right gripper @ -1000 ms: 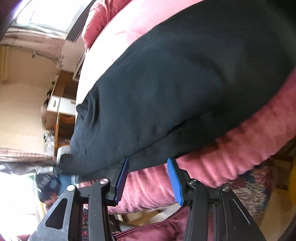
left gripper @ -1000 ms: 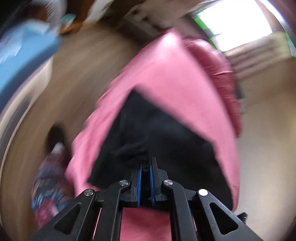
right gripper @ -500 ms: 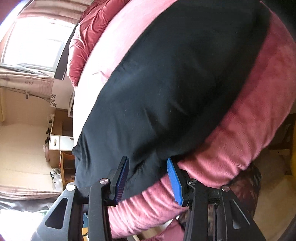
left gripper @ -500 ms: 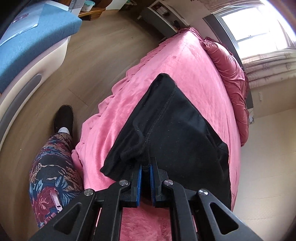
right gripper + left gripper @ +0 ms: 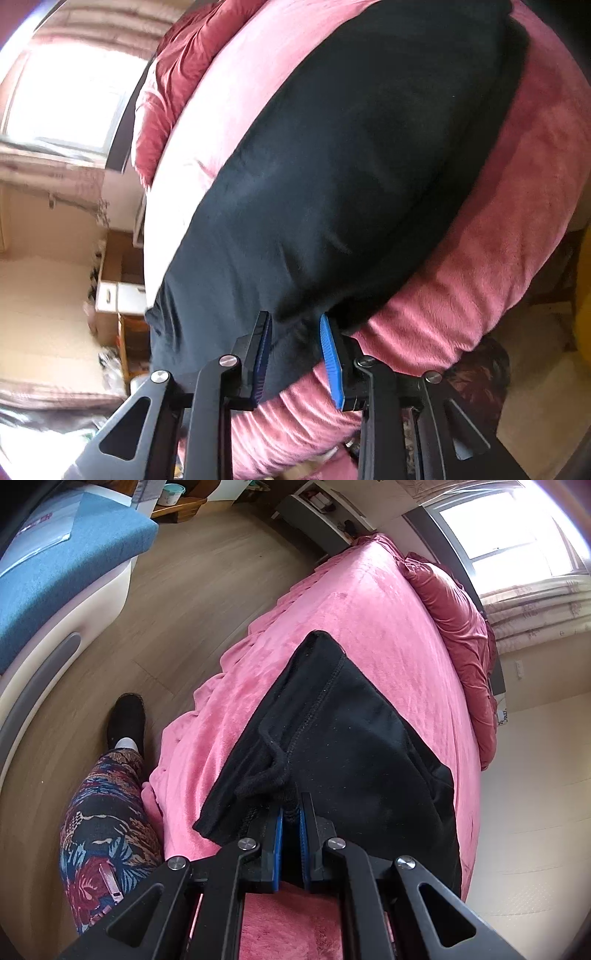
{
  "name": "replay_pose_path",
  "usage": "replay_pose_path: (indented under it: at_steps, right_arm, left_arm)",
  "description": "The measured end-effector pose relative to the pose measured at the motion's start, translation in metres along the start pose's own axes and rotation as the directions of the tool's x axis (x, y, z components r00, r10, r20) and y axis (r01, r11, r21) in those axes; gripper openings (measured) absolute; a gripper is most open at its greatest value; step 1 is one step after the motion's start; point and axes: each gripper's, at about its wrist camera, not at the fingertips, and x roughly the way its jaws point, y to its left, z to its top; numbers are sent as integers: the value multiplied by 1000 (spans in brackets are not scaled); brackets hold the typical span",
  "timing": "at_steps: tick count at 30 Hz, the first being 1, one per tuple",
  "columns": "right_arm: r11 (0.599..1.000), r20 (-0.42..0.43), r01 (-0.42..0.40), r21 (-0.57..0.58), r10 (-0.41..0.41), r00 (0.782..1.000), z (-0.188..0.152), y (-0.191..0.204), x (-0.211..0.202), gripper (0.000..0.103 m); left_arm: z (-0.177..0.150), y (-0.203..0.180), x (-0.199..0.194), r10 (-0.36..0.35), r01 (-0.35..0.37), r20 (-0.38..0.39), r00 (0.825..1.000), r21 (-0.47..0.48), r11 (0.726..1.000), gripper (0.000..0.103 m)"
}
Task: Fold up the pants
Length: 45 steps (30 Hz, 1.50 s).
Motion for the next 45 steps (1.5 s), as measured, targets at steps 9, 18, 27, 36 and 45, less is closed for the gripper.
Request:
replay_pose_path:
  at_steps: [9, 18, 27, 36, 45]
  right_arm:
    - [995, 55, 48, -87, -43, 998, 9, 20, -7, 7]
    - [983, 17, 127, -132, -125, 992, -2, 5, -15, 7]
    - [955, -18, 177, -238, -187, 982, 1, 21, -16, 22]
    - [815, -57, 69, -576, -124, 991, -11, 135, 5, 22]
    - [650, -294, -182, -738, -67, 953, -39, 280, 151, 22]
  left_arm:
    - [3, -3, -9, -23, 23, 15, 1000, -2, 1000, 8]
    - [1, 13, -1, 43, -43, -1, 999, -45, 998, 8]
    - [3, -1, -16, 164, -164, 33, 986, -8, 986, 26]
    - [-9, -58, -54, 184, -239, 256, 949, 204, 949, 26]
    - [-70, -144, 34, 45, -17, -31, 998, 611, 791, 26]
